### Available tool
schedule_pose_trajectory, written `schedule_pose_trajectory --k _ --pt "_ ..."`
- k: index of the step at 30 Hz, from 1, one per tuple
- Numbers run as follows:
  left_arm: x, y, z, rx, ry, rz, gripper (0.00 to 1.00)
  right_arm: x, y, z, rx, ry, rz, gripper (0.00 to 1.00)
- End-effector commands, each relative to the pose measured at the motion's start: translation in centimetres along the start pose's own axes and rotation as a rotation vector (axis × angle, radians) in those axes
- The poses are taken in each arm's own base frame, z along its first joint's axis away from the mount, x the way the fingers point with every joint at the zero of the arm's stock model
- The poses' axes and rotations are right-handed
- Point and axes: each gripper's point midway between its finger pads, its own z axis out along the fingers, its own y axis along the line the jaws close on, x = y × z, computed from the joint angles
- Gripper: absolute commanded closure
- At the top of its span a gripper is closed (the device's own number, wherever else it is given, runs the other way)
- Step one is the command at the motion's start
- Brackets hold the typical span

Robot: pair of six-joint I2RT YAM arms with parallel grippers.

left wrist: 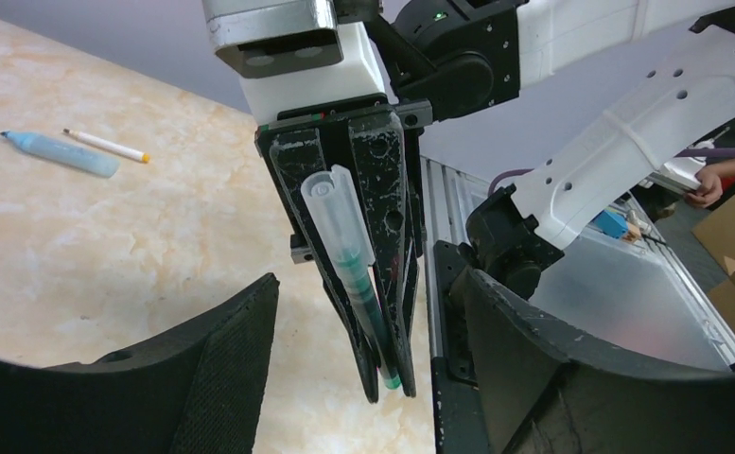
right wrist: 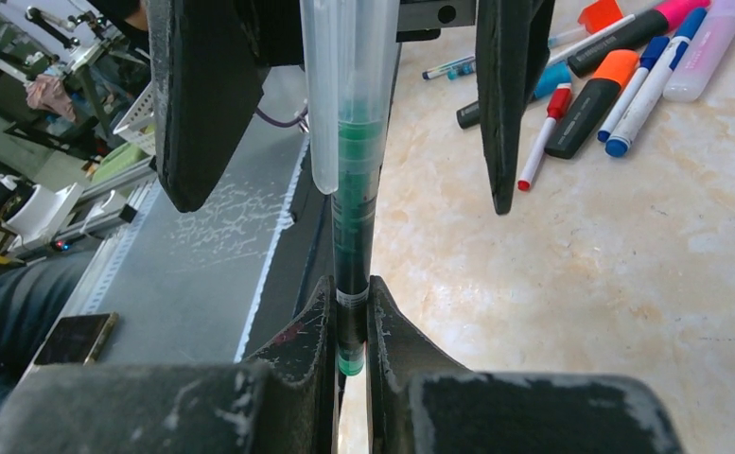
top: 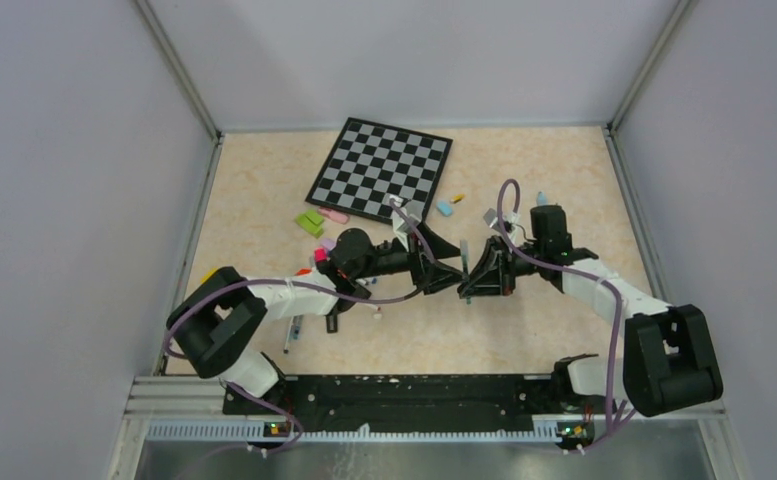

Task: Open the pen caps
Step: Open the pen cap from the pen.

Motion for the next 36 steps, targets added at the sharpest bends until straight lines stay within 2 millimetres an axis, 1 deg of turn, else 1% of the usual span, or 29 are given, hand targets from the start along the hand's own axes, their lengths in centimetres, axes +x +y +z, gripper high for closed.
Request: schedule_pose_trajectory --k 1,7,13,17,20,21,23,24,25,26,32,36 --pt "-2.9 -1.9 1.1 0.117 -0.079 0.047 0.28 -0.8 1.1 0.4 -0.053 -0.004 -0.090 1.00" --pt "-3.1 -2.1 1.5 0.149 -0.080 0.035 0.37 -0.8 1.1 0.4 -0.052 -0.002 -0.093 1.00" --pt "-3.5 -2.0 1.9 0.162 -0.089 0.036 0.41 -0.7 1.2 0.5 -0.057 -0.002 -0.092 1.00" --pt "-3.8 -1.9 2.2 0.176 -0.087 0.032 0.48 -0.7 1.2 0.5 -0.059 -0.002 -0.092 1.00" --pt "-3.9 -2.0 2.3 0.193 -0.089 0.022 0.59 -0.7 1.3 0.5 -0.060 -0.002 -0.093 1.00" --pt "-4.0 -2.0 2.3 0.196 -0.091 0.017 0.64 -0.7 1.2 0.5 -0.059 -0.002 -0.091 1.00" --pt "-4.2 -2.0 2.1 0.203 -0.100 0.009 0.76 -0.6 1.2 0.5 -0.057 -0.002 -0.092 1.00" --pt "-4.4 -2.2 2.0 0.209 -0.107 0.009 0.88 -0.6 1.1 0.5 -0.056 -0.001 -0.090 1.00" --pt "-4.6 -2.1 1.9 0.209 -0.117 0.007 0.96 -0.6 1.1 0.5 -0.055 -0.001 -0.088 1.00" --pt "-4.9 -2.1 1.8 0.210 -0.128 0.008 1.00 -0.5 1.0 0.5 -0.054 -0.001 -0.084 1.00" --pt "-8.1 -2.5 1.5 0.211 -0.220 0.078 1.00 0.2 0.7 0.5 -0.038 0.005 -0.078 1.00" --pt "-11.5 -2.7 1.5 0.210 -0.298 0.159 1.00 0.2 1.0 0.5 -0.041 0.005 -0.082 1.00"
